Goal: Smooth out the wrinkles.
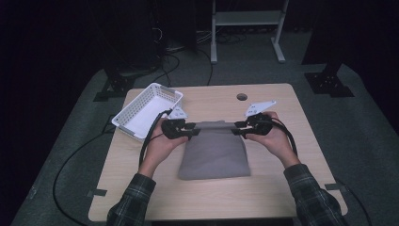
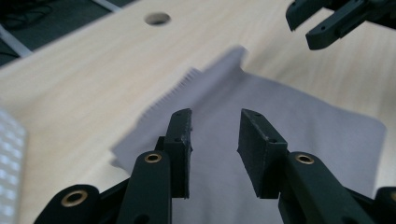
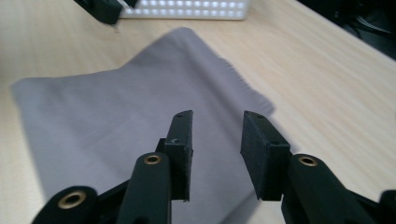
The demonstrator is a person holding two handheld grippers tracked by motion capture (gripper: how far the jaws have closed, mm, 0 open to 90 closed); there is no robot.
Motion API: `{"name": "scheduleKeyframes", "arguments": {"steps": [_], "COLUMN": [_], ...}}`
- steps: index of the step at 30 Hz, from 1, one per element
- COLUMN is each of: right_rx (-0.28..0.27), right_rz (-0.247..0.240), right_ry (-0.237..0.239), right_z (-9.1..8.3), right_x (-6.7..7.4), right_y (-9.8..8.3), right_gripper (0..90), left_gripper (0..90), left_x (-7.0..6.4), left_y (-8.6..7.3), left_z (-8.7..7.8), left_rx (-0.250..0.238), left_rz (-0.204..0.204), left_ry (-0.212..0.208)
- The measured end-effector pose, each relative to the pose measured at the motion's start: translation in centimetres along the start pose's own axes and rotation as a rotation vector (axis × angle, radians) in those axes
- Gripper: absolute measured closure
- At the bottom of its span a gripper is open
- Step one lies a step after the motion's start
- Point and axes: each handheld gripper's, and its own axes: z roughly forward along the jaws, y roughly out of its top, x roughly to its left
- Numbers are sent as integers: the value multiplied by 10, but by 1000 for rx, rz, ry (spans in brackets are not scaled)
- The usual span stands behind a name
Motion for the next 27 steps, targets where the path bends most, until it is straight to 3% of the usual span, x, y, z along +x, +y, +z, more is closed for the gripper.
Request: {"name": "scheduleKeyframes", "arguments": {"steps": [6, 9, 13, 17, 27], "right_rx": [16, 20, 20, 19, 30], "right_rz": [-23, -19, 6, 12, 18], "right_ry": [54, 73, 57, 33, 3], "right_z": [9, 17, 33, 57, 105], "right_x": [20, 30, 39, 47, 53], "right_y": [-9, -16, -21, -17, -14], "right_gripper": [599, 557, 479, 405, 398], "left_gripper": [574, 526, 489, 451, 403], "left_x": [-23, -33, -39, -41, -37], "left_y": [-27, -40, -49, -56, -68], "left_z": [9, 15, 15, 14, 13], "left_rx": [40, 41, 65, 84, 111], "left_rz": [22, 5, 12, 11, -10], "left_ry": [-51, -75, -65, -51, -37]}}
